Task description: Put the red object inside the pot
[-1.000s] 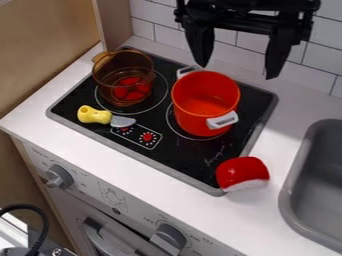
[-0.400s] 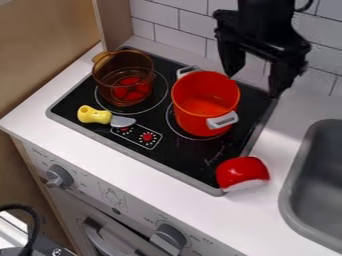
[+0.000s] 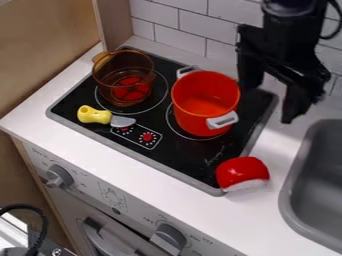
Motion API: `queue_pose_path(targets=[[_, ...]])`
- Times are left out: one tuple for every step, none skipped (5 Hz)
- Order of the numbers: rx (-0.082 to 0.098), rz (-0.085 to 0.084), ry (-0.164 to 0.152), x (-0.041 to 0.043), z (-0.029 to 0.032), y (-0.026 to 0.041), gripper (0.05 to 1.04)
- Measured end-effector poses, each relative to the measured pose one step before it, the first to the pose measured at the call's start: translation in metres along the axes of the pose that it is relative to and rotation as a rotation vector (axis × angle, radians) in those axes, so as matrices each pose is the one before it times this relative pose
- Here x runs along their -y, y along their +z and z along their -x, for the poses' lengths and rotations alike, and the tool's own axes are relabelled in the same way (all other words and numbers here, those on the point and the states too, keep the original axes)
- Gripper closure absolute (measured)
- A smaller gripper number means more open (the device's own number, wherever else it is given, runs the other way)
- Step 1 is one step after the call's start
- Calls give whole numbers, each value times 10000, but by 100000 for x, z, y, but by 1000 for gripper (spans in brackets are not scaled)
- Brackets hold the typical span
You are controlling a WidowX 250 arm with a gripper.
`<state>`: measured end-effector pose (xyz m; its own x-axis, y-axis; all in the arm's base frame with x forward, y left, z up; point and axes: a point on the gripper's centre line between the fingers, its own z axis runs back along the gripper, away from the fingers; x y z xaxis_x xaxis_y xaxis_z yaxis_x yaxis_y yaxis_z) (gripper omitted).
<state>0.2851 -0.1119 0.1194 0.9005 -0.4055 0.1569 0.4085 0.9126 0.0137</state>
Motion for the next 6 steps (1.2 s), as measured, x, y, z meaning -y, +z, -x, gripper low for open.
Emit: queue_pose_path(targets=[[113, 77, -249, 1295, 2, -354, 85], [-88, -237, -269, 576, 814, -1092, 85], [-138, -12, -359, -7, 1004, -1135, 85], [-79, 93, -289, -409, 977, -1092, 85], [312, -38, -263, -778, 611, -440, 85], [195, -10, -189, -767, 756, -922, 85]])
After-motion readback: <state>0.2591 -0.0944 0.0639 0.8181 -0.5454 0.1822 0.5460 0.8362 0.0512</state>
